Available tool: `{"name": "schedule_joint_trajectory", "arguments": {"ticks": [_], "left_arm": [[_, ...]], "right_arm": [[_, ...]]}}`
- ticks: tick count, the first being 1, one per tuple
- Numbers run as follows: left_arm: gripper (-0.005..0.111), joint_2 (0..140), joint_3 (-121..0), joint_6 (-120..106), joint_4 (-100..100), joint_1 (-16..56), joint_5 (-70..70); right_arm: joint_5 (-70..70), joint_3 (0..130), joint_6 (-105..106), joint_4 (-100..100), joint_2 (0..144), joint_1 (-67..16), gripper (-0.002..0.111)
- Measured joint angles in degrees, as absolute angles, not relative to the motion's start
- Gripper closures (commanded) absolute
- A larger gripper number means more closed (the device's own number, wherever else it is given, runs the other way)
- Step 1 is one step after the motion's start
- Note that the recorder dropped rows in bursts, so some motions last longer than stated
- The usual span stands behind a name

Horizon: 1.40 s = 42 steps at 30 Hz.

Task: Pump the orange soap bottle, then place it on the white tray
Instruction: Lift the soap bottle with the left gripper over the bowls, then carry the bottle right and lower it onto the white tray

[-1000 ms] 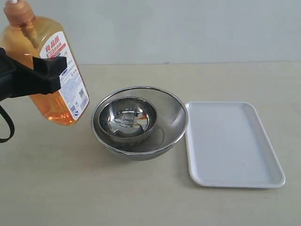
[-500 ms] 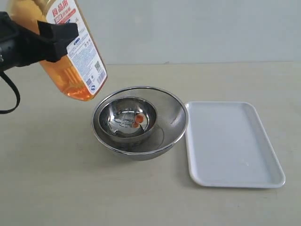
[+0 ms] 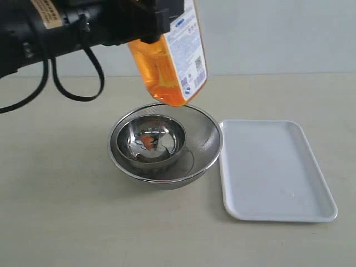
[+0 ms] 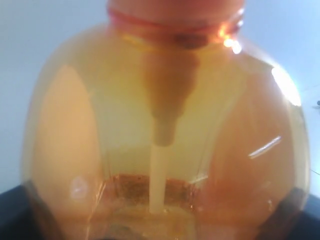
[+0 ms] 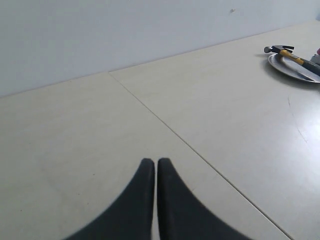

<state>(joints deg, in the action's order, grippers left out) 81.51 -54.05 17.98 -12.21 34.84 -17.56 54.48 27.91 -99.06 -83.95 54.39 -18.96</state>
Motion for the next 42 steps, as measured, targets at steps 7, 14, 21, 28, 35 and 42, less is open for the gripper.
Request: {"name": "schedule_joint_trajectory", "arguments": {"ticks": [7,14,21,28,35,42], "left_arm": [[0.102,90.45,-61.93,18.09,-12.21,42.10,-17.14],[0.102,98.63,-68.62,18.20,-12.21,47.01,-17.14],[0.102,106.74,-75.03,18.44,-12.21,48.94,-16.58],[0.102,111.56,-78.64,18.32,-12.35,49.17,-16.17],[0.102,115.71,-81.85,18.32,-12.35,49.17,-15.83],[0.102,119.88,-83.09,14.38,-12.35,49.17,-18.47]], "right_arm": [[54.48,27.91,-99.06,-83.95,54.39,-18.96,0.108],[54.48,27.91,-99.06,-83.95,54.39,-18.96,0.108],[54.48,27.91,-99.06,-83.95,54.39,-18.96,0.108],[54.48,27.91,-99.06,-83.95,54.39,-18.96,0.108],[54.48,27.91,-99.06,-83.95,54.39,-18.96,0.108],[54.48,27.91,-99.06,-83.95,54.39,-18.96,0.108]]}}
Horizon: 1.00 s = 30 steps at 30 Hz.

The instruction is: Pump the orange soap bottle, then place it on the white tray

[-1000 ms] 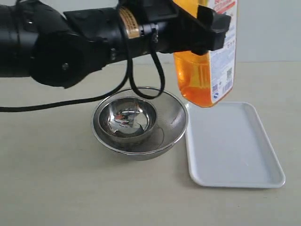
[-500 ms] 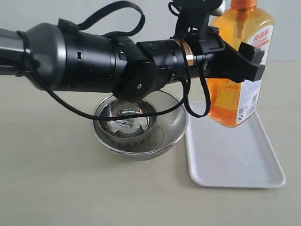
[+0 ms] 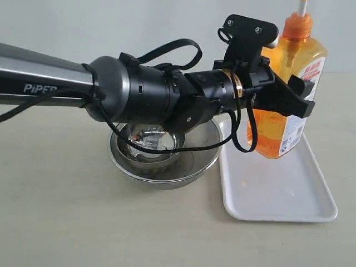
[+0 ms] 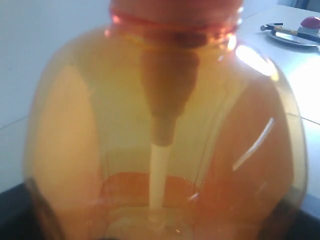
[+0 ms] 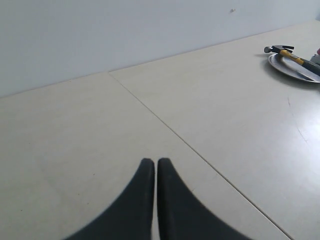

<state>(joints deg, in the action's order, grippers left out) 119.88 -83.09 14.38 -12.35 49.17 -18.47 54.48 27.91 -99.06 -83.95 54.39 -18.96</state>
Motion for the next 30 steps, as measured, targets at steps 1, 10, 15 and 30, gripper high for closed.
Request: {"name": "schedule_joint_trajectory", "arguments": {"ticks": [1,10,15,30], "left_arm": [[0.102,120.17,-83.09,14.24,-12.35,49.17,-18.70],[0.102,123.83,-83.21,9.61,-8.90,49.17,-21.11],[0.102,125.02,-83.21,6.31,-4.03,49.17,-23.62],[0.069,125.95,-83.21,3.79,-1.25,49.17,-21.47]], "right_arm": [[54.48,27.91,-99.06,-83.95,54.39,-18.96,0.108],[54.48,27.91,-99.06,-83.95,54.39,-18.96,0.108],[54.48,27.91,-99.06,-83.95,54.39,-18.96,0.108],[54.48,27.91,-99.06,-83.95,54.39,-18.96,0.108]]}}
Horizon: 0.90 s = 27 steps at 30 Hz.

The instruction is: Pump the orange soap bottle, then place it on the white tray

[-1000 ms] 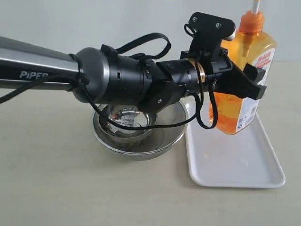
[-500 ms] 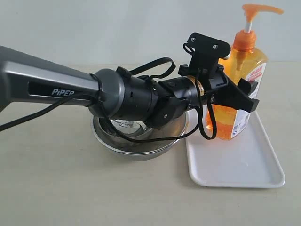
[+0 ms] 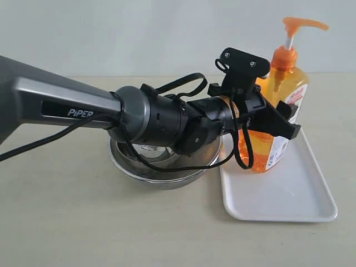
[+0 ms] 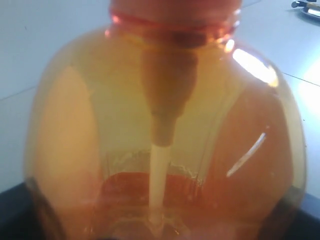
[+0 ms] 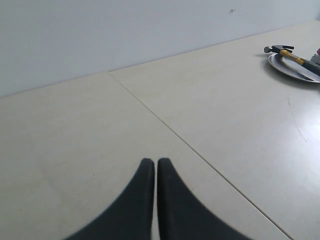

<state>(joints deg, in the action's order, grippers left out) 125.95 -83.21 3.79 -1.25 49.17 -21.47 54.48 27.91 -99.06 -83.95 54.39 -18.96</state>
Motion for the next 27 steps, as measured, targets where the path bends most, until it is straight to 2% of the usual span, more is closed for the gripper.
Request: {"name": "schedule_joint_trajectory", "arguments": {"ticks": [3,13,18,20,27], "left_arm": [[0.061,125.95,-83.21,3.79,-1.13,49.17,-21.47],[0.059,125.95,-83.21,4.02,-1.01,49.17,-21.47],[0.036,125.95,-83.21,4.36,-1.01,49.17,-21.47],[0.032,125.95,-83.21,4.58,-1.01,49.17,-21.47],[0.031,125.27,-84.27,5.22,-1.01,49.17,-25.87]], "right_arm": [[54.48,27.91,-99.06,-83.95,54.39,-18.96,0.108],[54.48,27.91,-99.06,-83.95,54.39,-18.96,0.108],[54.48,27.91,-99.06,-83.95,54.39,-18.96,0.108],[54.48,27.91,-99.06,-83.95,54.39,-18.96,0.108],[54.48,27.91,-99.06,-83.95,54.39,-18.96,0.108]]}}
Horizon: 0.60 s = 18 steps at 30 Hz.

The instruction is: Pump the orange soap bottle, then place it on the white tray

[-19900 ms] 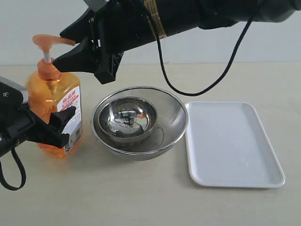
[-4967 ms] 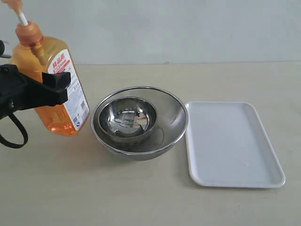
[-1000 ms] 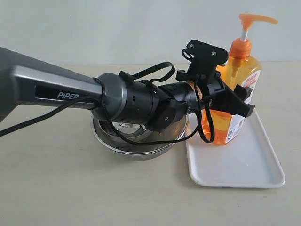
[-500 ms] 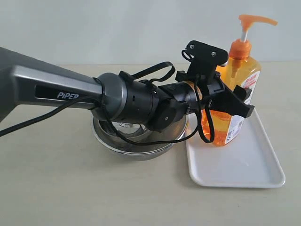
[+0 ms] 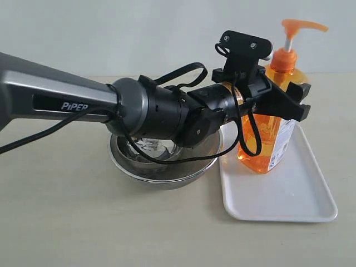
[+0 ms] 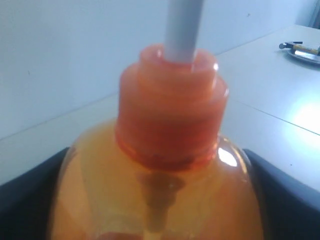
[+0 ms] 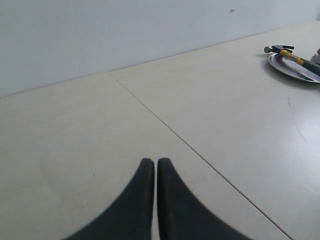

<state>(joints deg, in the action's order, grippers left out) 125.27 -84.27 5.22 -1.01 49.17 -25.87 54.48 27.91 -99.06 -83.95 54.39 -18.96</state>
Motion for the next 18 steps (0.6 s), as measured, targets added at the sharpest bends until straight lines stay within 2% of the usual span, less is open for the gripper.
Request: {"name": "schedule_joint_trajectory", "arguments": {"ticks": [4,10,18], "left_arm": [[0.029,125.27,-84.27,5.22,-1.01,49.17,-25.96],[0.008,125.27,-84.27,5.33,-1.01,49.17,-25.96],[0.007,125.27,-84.27,5.33,-1.01,49.17,-24.78]], "right_arm": [[54.48,27.91,-99.06,-83.95,54.39,-18.96,0.108],[54.48,27.91,-99.06,-83.95,54.39,-18.96,0.108],[54.48,27.91,-99.06,-83.95,54.39,-18.96,0.108]]}}
